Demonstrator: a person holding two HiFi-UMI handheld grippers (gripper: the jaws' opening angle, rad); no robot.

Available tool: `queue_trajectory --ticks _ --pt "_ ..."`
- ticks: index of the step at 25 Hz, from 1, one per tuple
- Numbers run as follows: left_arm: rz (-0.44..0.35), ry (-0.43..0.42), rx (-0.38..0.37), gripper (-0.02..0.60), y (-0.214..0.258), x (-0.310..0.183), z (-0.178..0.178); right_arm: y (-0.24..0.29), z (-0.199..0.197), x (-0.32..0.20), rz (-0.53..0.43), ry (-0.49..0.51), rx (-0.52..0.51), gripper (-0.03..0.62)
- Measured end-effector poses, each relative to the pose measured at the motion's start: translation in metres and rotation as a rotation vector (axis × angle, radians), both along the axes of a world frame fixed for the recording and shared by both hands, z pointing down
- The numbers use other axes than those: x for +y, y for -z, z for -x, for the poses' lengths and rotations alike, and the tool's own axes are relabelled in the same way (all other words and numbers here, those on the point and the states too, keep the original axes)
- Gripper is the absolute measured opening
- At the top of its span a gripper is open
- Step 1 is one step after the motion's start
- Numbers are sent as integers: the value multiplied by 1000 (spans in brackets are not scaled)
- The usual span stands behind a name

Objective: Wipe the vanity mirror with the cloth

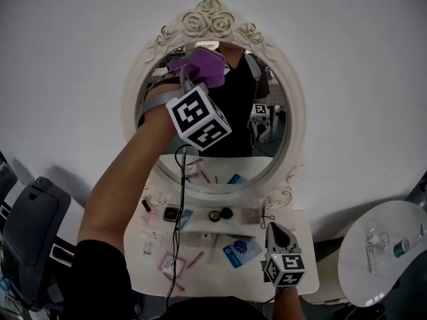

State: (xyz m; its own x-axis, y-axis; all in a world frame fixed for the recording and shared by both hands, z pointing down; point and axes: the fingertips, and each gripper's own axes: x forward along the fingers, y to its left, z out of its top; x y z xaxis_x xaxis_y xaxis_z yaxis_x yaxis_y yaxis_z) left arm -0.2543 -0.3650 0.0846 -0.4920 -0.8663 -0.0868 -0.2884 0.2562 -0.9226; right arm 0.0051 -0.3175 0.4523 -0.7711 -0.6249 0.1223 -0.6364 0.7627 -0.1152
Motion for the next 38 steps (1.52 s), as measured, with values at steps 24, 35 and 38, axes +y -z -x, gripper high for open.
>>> queue_trajectory --ticks 24,35,38 --pt "-7 -96 -50 75 30 -36 -60 -17 -29 -16 34 -57 23 11" --pt "68 -187 -162 75 -10 -68 -111 -17 -39 -16 39 -91 17 11" --pt "101 -215 -189 75 -32 -75 -124 -13 -43 -14 36 -103 12 11"
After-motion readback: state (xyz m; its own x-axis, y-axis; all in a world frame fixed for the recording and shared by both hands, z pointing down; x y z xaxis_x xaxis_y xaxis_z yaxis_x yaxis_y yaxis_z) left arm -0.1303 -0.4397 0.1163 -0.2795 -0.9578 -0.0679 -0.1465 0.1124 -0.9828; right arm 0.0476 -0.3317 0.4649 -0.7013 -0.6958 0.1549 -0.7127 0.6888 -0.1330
